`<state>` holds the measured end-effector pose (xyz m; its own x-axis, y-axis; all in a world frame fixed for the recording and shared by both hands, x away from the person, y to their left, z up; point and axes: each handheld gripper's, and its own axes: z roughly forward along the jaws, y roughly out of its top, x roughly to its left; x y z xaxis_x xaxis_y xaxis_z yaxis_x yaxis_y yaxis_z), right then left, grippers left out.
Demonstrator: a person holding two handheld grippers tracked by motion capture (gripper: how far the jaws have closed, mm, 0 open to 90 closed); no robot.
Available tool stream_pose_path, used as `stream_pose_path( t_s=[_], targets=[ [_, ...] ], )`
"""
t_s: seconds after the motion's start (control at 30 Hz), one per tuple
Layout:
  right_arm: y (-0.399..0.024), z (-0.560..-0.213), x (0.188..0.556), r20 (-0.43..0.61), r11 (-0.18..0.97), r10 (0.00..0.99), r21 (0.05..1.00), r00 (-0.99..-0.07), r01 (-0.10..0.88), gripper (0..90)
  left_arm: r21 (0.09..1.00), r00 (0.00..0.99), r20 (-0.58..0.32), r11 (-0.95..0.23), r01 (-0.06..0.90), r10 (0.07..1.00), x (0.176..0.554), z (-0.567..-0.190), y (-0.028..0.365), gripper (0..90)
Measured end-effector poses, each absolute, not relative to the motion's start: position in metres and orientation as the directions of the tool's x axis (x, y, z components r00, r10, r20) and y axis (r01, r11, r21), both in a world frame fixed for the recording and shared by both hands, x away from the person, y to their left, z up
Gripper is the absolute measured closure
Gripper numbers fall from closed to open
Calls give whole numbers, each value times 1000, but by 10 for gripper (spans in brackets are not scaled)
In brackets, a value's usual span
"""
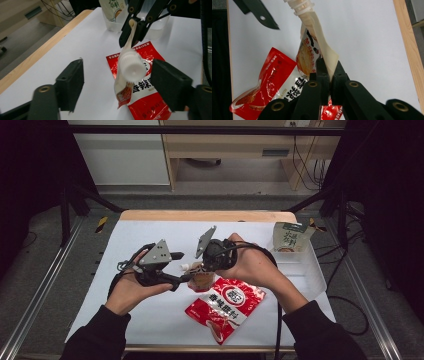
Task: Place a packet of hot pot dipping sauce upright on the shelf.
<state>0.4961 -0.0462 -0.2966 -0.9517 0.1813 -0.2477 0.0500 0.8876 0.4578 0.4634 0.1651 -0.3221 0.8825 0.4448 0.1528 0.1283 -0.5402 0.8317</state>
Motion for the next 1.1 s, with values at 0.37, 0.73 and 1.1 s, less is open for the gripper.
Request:
stream_pose_path(
  t_s=[0.37, 0.73, 1.1],
  targets=[
    [-72, -281, 498, -285, 868, 222, 494, -933, 55, 879, 840, 844, 108, -502, 206, 526, 459, -351, 193, 107],
    [-122, -260, 496, -330, 851, 295, 517, -897, 89, 879, 852, 784, 54, -438, 286, 618, 443, -392, 220, 53],
    [-176, -248, 495, -362, 839, 383, 521, -850, 157, 879, 842, 700, 76, -422, 336, 710, 436, -432, 255, 56]
  ],
)
